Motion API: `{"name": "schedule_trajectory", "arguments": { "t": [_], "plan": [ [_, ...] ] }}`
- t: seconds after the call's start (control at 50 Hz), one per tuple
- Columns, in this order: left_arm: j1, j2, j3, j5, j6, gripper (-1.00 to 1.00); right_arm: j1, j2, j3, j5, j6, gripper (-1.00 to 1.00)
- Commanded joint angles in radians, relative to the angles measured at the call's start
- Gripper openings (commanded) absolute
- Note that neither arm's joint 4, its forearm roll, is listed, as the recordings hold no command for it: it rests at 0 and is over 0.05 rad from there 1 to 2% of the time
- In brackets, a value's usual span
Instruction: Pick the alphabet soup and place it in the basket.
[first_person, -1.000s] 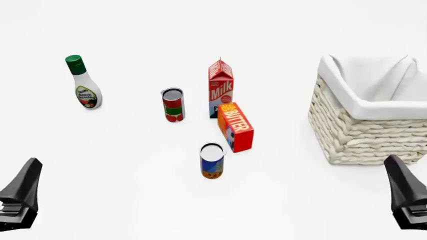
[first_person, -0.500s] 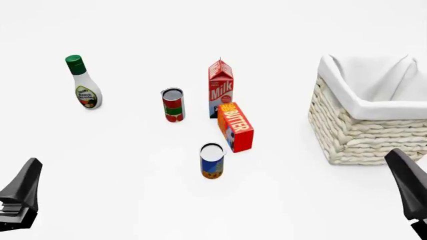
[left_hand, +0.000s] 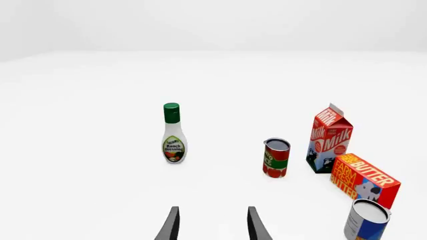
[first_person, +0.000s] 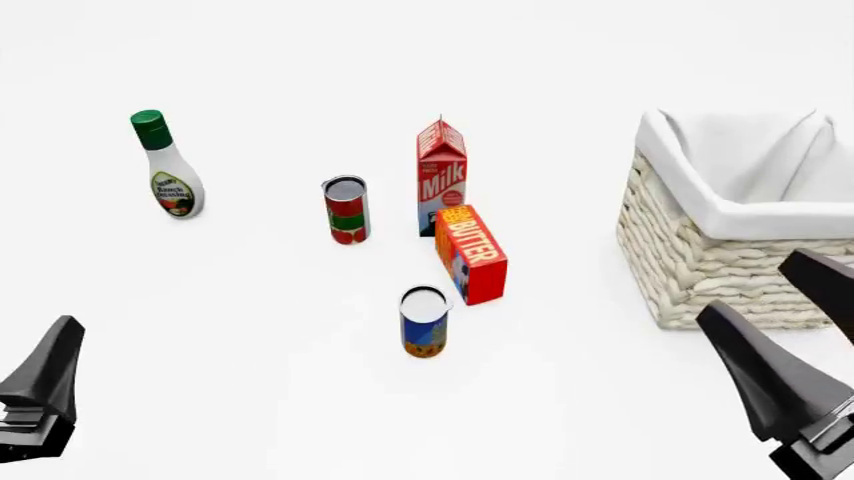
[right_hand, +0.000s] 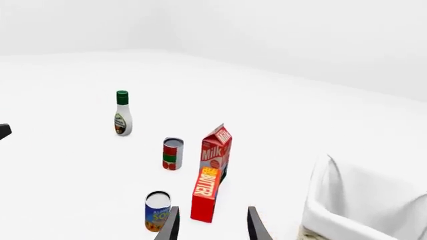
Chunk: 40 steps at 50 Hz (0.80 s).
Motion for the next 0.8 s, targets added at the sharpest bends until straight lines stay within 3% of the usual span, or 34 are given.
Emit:
{"name": "schedule_trajectory", "arguments": {
  "t": [0.02, 0.34, 0.8],
  "plan": [
    [0.0, 0.0, 0.0, 0.0, 0.0, 1.0, 0.095, 0.144, 0.007, -0.139, -0.013, 1.0],
    [0.0, 0.0, 0.0, 0.0, 0.0, 1.0, 0.19, 0.372, -0.005, -0.341, -0.02, 1.0],
    [0.0, 0.0, 0.0, 0.0, 0.0, 1.0, 0.269, 0.611, -0.036, -0.528, -0.017, 1.0]
  ]
}}
